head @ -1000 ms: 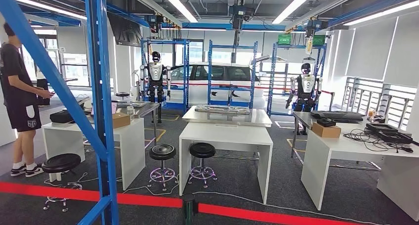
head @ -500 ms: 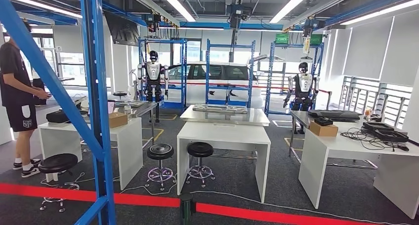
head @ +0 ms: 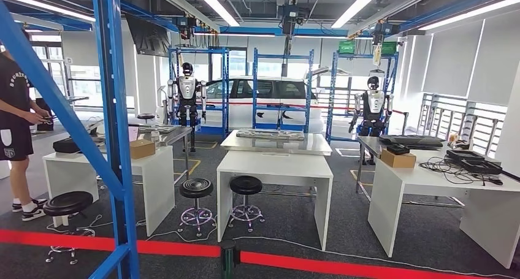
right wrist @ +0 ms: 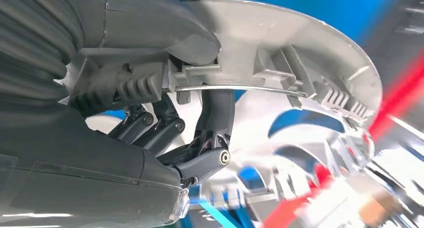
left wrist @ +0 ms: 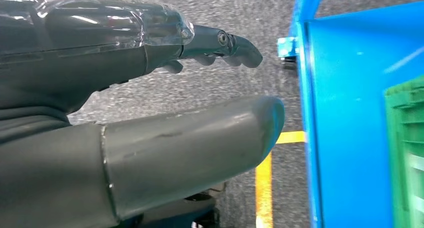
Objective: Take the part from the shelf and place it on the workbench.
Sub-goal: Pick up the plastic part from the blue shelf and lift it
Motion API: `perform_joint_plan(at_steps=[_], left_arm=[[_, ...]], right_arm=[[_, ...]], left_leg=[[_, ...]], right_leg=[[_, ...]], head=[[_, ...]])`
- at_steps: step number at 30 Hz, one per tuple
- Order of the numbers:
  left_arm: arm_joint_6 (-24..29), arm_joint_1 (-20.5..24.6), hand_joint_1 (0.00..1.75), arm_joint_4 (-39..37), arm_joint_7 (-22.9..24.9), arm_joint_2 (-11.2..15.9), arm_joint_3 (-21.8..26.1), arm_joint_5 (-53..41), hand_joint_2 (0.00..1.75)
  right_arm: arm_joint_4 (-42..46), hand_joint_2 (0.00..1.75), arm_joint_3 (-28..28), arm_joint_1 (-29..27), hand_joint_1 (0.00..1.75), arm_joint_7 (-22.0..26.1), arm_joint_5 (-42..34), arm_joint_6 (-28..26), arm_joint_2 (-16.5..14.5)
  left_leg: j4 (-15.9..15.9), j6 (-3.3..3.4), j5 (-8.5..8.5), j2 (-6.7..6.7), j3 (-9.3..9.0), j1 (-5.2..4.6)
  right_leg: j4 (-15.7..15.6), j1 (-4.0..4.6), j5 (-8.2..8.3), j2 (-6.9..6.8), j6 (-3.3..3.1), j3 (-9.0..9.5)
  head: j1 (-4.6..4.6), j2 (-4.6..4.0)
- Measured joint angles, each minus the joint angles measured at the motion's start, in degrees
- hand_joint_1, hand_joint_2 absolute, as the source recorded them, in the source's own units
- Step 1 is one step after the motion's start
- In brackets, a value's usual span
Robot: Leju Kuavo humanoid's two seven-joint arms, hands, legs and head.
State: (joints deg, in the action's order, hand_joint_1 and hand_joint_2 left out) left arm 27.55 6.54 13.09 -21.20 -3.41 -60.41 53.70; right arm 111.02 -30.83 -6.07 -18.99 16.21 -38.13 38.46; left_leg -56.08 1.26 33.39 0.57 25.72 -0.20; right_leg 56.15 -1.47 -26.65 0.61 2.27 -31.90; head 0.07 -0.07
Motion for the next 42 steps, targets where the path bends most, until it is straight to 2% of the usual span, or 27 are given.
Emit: perform_joint_plan(at_steps=[6, 13, 17, 22, 29, 35, 42], left_arm=[[0.1, 0.0, 0.00, 0.0, -2.9, -0.5, 0.0, 1.5, 0.00], [0.2, 0.1, 0.00, 0.0, -4.5, -1.0, 0.0, 2.9, 0.00], [-0.2, 0.2, 0.00, 0.0, -6.8, -1.1, 0.1, 3.8, 1.75], [-0.4, 0.4, 0.00, 0.0, -9.3, -1.3, 0.2, 3.2, 1.75], [-0.3, 0.4, 0.00, 0.0, -10.6, -1.3, 0.2, 1.9, 1.75], [-1.1, 0.4, 0.00, 0.0, -9.1, -1.3, 0.2, 1.9, 1.75], [-2.4, 0.4, 0.00, 0.0, -8.5, -1.2, 0.2, 2.6, 1.75]], right_arm=[[11.3, 1.75, 8.5, 3.0, 1.75, 2.7, -8.1, 2.6, -1.1], [21.1, 1.75, 14.4, 5.6, 1.75, 6.8, -13.3, 4.6, -2.1], [25.4, 1.75, 15.8, 6.9, 1.75, 9.0, -14.0, 5.7, -3.1], [28.5, 1.75, 16.2, 7.1, 1.75, 12.8, -14.3, 6.2, -4.8], [31.8, 1.75, 14.9, 7.1, 1.75, 20.7, -15.9, 7.1, -8.6], [32.3, 1.75, 13.7, 6.4, 1.75, 23.6, -18.3, 8.0, -11.0], [32.3, 1.75, 12.2, 5.7, 1.75, 24.2, -17.3, 8.5, -13.0]], left_leg=[[0.0, 0.00, 0.00, 0.16, 0.00, -0.04], [0.0, -0.01, 0.01, -0.04, 0.10, -0.05], [0.0, -0.03, 0.01, -0.33, 0.12, -0.05], [0.0, -0.05, 0.01, -0.57, 0.17, -0.04], [0.0, -0.06, 0.01, -0.57, 0.20, -0.03], [0.0, -0.07, 0.02, -0.55, 0.22, -0.04], [0.0, -0.07, 0.02, -0.51, 0.22, -0.03]], right_leg=[[0.1, -0.03, 0.00, 0.11, 0.00, -0.17], [0.3, -0.03, -0.01, 0.11, 0.00, -0.36], [0.3, -0.01, -0.03, 0.09, 0.01, -0.39], [0.3, -0.01, -0.06, 0.05, 0.05, -0.39], [0.3, -0.01, -0.11, 0.01, 0.02, -0.42], [0.3, -0.02, -0.12, 0.00, 0.01, -0.43], [0.4, -0.01, -0.12, 0.01, 0.01, -0.46]], head=[[-0.01, 0.00], [-0.01, 0.00], [-0.01, 0.00], [0.00, 0.00], [-0.01, 0.00], [0.00, 0.00], [0.00, 0.00]])
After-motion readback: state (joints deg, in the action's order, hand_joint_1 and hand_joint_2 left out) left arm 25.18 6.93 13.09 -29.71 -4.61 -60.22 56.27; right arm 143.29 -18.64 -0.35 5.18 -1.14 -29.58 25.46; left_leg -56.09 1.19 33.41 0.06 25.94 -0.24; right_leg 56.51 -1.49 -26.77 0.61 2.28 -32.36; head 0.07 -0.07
